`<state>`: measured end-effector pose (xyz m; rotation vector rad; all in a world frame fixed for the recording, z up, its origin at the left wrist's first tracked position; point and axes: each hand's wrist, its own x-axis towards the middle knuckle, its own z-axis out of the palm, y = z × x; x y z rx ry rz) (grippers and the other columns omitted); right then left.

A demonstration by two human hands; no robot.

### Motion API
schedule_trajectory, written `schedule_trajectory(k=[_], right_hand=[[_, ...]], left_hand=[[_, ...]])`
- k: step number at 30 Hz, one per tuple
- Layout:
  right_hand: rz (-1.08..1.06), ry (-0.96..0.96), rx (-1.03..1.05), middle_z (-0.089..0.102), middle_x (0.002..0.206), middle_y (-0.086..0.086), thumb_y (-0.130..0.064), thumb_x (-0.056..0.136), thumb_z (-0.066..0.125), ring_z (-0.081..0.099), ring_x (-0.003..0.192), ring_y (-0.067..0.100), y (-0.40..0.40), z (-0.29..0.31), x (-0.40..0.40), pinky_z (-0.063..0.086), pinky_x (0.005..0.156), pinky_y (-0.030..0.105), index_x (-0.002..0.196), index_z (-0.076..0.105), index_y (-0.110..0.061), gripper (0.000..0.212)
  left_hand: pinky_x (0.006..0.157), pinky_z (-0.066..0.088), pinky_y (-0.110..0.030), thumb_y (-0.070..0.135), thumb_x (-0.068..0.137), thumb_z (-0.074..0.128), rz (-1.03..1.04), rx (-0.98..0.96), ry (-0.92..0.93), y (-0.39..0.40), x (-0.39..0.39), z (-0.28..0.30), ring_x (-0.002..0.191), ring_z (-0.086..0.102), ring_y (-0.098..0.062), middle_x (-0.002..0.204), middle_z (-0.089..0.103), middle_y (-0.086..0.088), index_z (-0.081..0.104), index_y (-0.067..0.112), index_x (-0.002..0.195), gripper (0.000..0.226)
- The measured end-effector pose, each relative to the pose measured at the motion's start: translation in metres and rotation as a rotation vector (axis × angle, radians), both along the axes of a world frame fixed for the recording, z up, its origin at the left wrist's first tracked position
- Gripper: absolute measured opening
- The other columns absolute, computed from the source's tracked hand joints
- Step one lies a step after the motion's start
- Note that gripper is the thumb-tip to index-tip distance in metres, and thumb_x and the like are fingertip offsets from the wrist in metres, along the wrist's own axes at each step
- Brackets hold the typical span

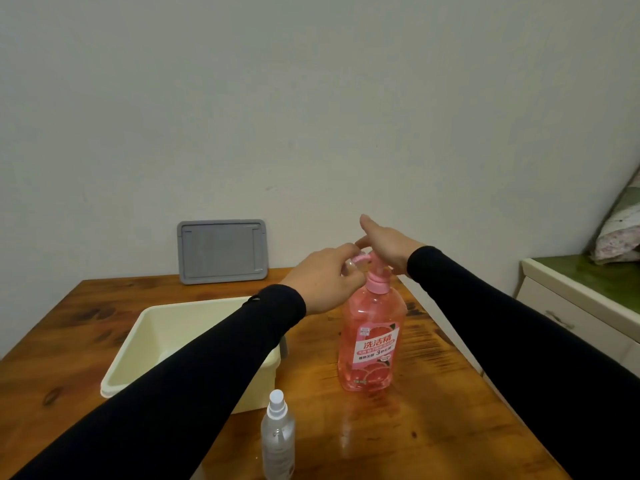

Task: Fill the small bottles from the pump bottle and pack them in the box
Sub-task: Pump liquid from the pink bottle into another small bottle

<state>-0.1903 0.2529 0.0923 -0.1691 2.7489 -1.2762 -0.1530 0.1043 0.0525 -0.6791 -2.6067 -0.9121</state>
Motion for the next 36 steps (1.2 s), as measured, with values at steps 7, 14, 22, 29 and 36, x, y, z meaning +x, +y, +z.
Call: schedule_trajectory(k=[7,14,22,29,36], right_hand=[[-0.006,0.002,0.062,0.051,0.139,0.014,-0.058,0.097,0.011,0.048,0.124,0.027,0.001,-0.013,-0.003,0.032,0.101,0.037,0.135,0.052,-0.007,0.076],[-0.015,-0.027,0.025,0.063,0.111,0.009,-0.06,0.096,0.012,0.055,0.105,0.021,-0.001,-0.002,-0.001,0.035,0.084,0.03,0.135,0.051,-0.007,0.076],[-0.023,-0.003,0.027,0.053,0.137,0.013,-0.06,0.096,0.013,0.05,0.122,0.026,0.0,-0.013,-0.002,0.032,0.101,0.037,0.134,0.053,-0.007,0.076],[-0.01,-0.035,-0.008,0.061,0.11,0.011,-0.059,0.097,0.011,0.048,0.108,0.025,0.0,-0.004,-0.002,0.031,0.091,0.036,0.135,0.05,-0.006,0.076],[-0.01,-0.031,-0.003,0.061,0.111,0.014,-0.059,0.097,0.012,0.053,0.107,0.027,0.0,-0.01,-0.004,0.036,0.093,0.037,0.133,0.052,-0.005,0.076]], left_hand=[[0.064,0.051,-0.023,0.04,0.088,0.046,-0.001,0.0,-0.006,0.002,0.002,-0.01,0.075,0.057,-0.005,0.082,0.057,0.014,0.05,0.029,0.124,0.038],[0.058,0.041,-0.018,0.04,0.087,0.046,0.008,-0.011,-0.012,0.0,0.0,-0.002,0.075,0.054,-0.001,0.082,0.055,0.017,0.049,0.03,0.126,0.041],[0.068,0.052,-0.028,0.043,0.086,0.044,0.003,-0.002,-0.025,0.001,0.001,-0.011,0.077,0.058,-0.006,0.083,0.056,0.014,0.05,0.029,0.12,0.038],[0.059,0.042,-0.018,0.04,0.088,0.045,-0.001,-0.017,-0.015,0.0,-0.001,-0.003,0.076,0.054,-0.001,0.084,0.054,0.016,0.049,0.028,0.126,0.041],[0.064,0.05,-0.024,0.042,0.086,0.045,0.0,0.009,-0.019,0.001,-0.001,-0.008,0.076,0.056,-0.003,0.083,0.057,0.015,0.051,0.029,0.122,0.039]])
